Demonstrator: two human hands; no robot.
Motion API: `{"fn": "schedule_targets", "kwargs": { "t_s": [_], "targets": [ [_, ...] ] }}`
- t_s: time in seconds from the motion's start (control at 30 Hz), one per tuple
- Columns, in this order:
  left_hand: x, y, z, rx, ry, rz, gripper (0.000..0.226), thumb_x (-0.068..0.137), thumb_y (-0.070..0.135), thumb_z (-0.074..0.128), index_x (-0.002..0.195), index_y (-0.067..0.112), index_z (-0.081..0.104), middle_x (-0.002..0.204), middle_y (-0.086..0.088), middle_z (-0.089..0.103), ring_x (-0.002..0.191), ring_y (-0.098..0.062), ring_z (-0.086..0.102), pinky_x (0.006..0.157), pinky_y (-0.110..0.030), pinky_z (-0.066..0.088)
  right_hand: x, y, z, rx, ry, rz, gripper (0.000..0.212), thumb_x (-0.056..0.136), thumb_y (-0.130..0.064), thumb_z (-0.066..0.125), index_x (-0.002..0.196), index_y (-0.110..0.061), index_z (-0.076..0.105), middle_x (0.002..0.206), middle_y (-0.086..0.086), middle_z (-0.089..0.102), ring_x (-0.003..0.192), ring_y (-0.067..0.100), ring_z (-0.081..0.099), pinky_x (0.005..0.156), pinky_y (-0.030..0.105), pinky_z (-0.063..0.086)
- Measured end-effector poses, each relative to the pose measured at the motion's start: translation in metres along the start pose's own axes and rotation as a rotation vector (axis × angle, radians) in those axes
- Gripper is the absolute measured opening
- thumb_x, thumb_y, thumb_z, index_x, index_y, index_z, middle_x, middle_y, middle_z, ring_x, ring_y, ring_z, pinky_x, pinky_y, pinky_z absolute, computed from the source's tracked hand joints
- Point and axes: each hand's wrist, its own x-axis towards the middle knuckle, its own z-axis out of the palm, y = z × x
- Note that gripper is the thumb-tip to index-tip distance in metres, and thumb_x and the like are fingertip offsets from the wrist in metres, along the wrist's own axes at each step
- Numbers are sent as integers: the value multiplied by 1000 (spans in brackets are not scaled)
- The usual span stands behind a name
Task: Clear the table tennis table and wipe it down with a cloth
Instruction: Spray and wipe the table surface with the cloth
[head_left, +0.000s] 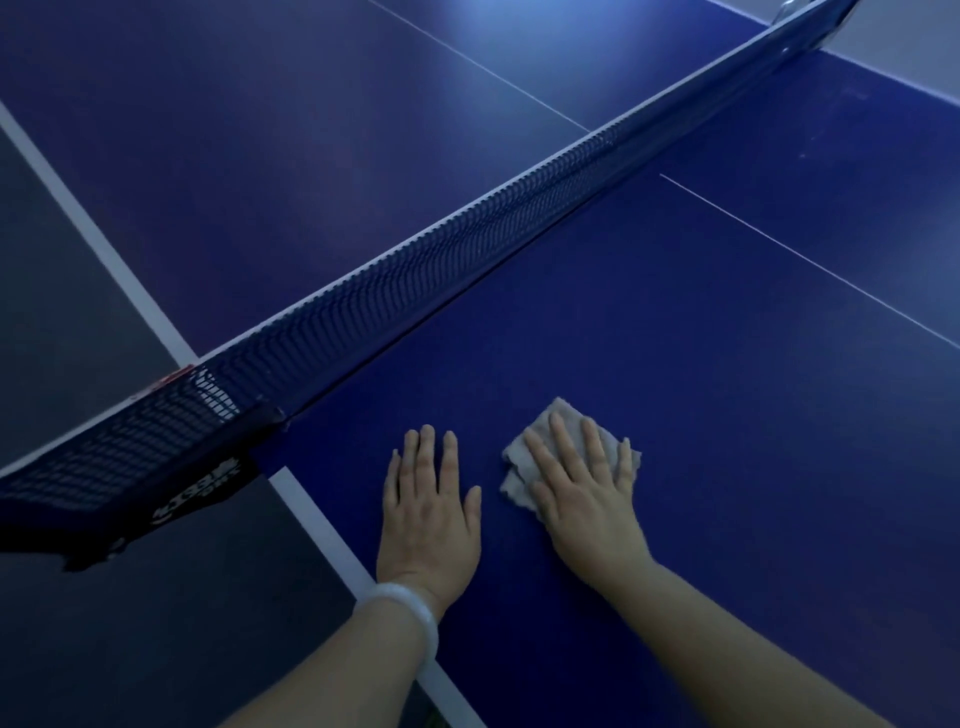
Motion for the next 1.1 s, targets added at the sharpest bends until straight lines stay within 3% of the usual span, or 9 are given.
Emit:
{"fn": "schedule_targets", "kwargs": {
  "t_s": [0.07,0.27,0.43,0.6,0.7,0.8,0.93,1.03,1.1],
  "targets": [
    [0,-2,1,-19,-4,-1,70,94,49,-4,155,15,2,163,-10,-1,150,-23,-8,120,-40,-7,-11,37,1,-66,-34,62,57,102,-44,16,155,-35,-3,162,-3,-20,148,27,-21,116,63,-2],
    [1,-3,3,-25,-16,3,67,97,48,2,154,15,-3,162,-12,-4,149,-24,-10,121,-43,-5,27,83,-29,202,-9,916,55,103,-42,12,153,-39,-8,162,-1,-21,148,33,-17,113,66,-8],
    [1,-3,4,-19,-27,6,67,98,47,8,155,14,-1,162,-12,-4,149,-25,-10,121,-43,-5,11,-10,-6,45,1,488,60,102,-37,16,152,-32,-17,160,6,-26,146,38,-21,112,69,-8],
    [1,-4,5,-23,-25,5,67,98,47,8,154,13,-1,162,-12,-3,150,-25,-9,122,-43,-4,-101,1,9,7,-41,291,59,98,-39,17,155,-27,12,164,6,2,150,34,-2,115,65,6],
    [0,-4,6,-26,-26,16,66,98,47,9,154,13,1,162,-13,0,150,-26,-6,122,-44,-2,-136,59,5,105,-60,766,55,102,-34,12,155,-35,-4,161,3,-22,147,34,-19,114,67,2],
    [1,-4,6,-26,-8,18,67,98,47,12,155,12,5,162,-14,5,150,-27,-2,122,-45,1,-131,54,-11,230,11,1164,58,102,-38,17,155,-31,-8,161,4,-20,148,36,-15,114,66,-6],
    [1,-6,5,-44,-11,28,68,98,48,16,155,12,5,162,-14,4,150,-26,-2,122,-44,1,-126,-33,5,106,-24,767,72,99,-35,27,152,-25,-21,159,12,-26,147,41,-16,112,68,-7],
    [1,-7,2,-68,-21,52,68,99,47,23,155,13,6,162,-13,3,150,-26,-3,122,-44,1,-167,-70,24,85,-18,394,57,102,-41,20,156,-24,14,164,6,2,150,35,1,114,67,7],
    [2,-8,-3,-99,-58,53,70,99,46,30,155,12,6,162,-14,0,149,-27,-6,122,-45,0,-202,-58,28,98,-59,369,57,103,-45,10,154,-24,26,164,4,10,150,32,9,113,64,16]
  ]
}}
